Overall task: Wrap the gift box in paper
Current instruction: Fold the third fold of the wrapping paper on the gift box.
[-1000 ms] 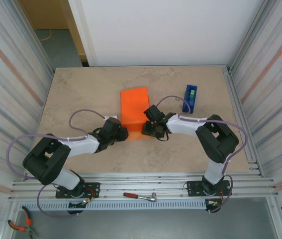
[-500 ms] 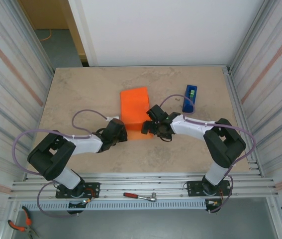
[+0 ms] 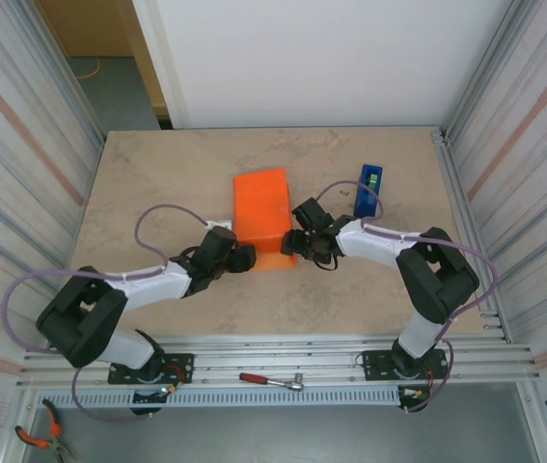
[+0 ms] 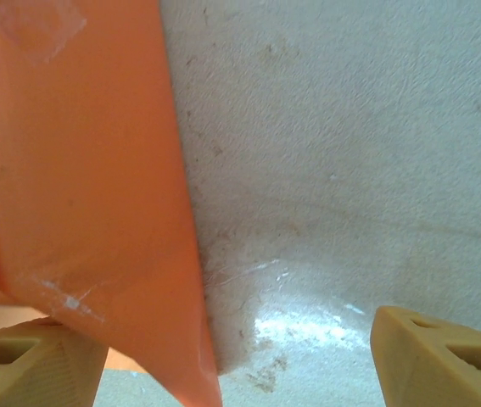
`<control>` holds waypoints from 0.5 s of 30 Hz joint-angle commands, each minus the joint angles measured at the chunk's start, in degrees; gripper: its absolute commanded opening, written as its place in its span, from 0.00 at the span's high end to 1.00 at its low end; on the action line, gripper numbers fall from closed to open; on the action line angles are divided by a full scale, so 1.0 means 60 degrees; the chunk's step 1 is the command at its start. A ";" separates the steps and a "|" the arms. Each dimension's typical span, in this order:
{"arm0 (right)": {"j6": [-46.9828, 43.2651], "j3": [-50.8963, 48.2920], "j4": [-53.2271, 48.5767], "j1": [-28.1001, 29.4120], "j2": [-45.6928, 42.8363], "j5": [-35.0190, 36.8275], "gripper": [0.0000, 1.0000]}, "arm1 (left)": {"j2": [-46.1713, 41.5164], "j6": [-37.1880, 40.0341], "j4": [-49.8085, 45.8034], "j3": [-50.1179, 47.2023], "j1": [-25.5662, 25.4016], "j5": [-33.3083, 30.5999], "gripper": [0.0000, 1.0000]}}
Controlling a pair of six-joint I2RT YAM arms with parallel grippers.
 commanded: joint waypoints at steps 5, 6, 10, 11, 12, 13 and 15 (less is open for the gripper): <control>-0.0556 0.0223 0.0023 -0.0129 0.0051 -0.0481 0.23 | -0.0760 0.1592 -0.0096 0.0293 0.0099 -0.0605 0.01; -0.0577 0.0267 0.0006 -0.0129 0.0083 -0.0489 0.23 | -0.0768 0.1945 0.0274 0.0186 0.0093 -0.0565 0.01; -0.0604 0.0421 -0.0019 -0.0138 0.0254 -0.0464 0.25 | -0.0762 0.2597 0.1002 -0.0047 0.0077 -0.0792 0.01; -0.0603 0.0465 -0.0026 -0.0142 0.0302 -0.0451 0.25 | -0.0734 0.2692 0.0934 0.0011 0.0072 -0.0823 0.01; -0.0620 0.0514 -0.0016 -0.0140 0.0371 -0.0432 0.25 | -0.0661 0.2700 0.0790 0.0100 0.0063 -0.0920 0.01; -0.0616 0.0578 -0.0025 -0.0154 0.0448 -0.0414 0.26 | -0.0585 0.2762 0.0717 0.0172 0.0066 -0.0966 0.01; -0.0608 0.0697 -0.0016 -0.0169 0.0612 -0.0391 0.27 | -0.0383 0.2899 0.0673 0.0271 0.0052 -0.0988 0.01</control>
